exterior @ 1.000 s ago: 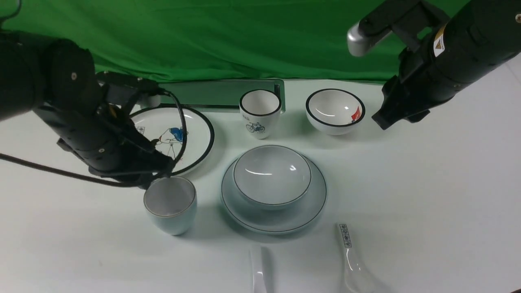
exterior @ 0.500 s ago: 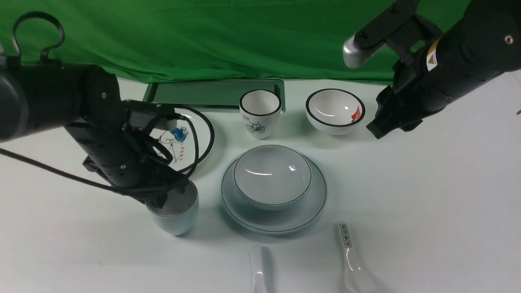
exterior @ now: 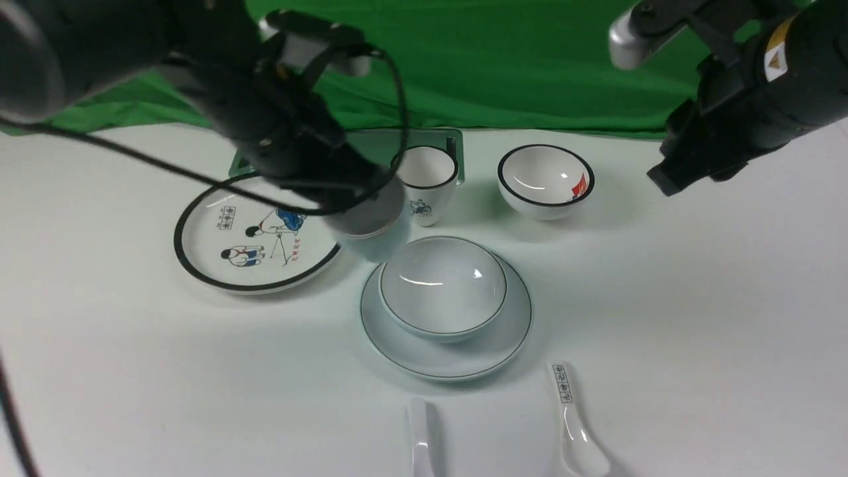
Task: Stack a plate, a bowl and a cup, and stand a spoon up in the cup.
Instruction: Use the left arm to put the blue teacup into the blue rice bowl in the middle, then use the right arm to grab a blue soup spoon
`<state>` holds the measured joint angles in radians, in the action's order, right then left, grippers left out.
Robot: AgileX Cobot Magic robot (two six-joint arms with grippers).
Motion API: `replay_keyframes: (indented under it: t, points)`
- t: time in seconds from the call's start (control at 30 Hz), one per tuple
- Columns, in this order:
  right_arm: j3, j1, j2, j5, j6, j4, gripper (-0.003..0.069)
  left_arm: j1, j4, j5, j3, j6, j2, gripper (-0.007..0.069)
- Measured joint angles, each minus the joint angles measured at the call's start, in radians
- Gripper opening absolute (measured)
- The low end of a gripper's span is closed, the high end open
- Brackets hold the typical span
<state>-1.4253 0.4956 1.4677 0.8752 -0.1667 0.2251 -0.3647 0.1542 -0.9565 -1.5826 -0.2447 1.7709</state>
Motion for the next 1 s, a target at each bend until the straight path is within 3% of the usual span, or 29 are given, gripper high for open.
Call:
replay_keyframes:
  t: [0.3, 0.53, 0.8, 0.87, 1.0]
  points:
    - [0.000, 0.000, -0.039, 0.100, 0.020, 0.005, 0.0281, -0.055, 0.014, -0.205, -0.371, -0.001, 0.385, -0.0006]
    - [0.000, 0.000, -0.039, 0.116, 0.040, 0.005, 0.0281, -0.055, 0.042, -0.253, -0.436, -0.001, 0.460, 0.0006]
    - [0.000, 0.000, -0.039, 0.153, 0.044, 0.005, 0.0281, -0.056, 0.001, -0.261, -0.477, -0.003, 0.411, 0.0199]
    - [0.000, 0.000, -0.039, 0.187, 0.052, 0.003, 0.0281, -0.055, -0.020, -0.262, -0.481, -0.002, 0.338, 0.0279]
    - [0.000, 0.001, -0.039, 0.254, 0.070, -0.087, 0.0281, -0.055, -0.067, -0.255, -0.466, 0.018, 0.146, 0.0347]
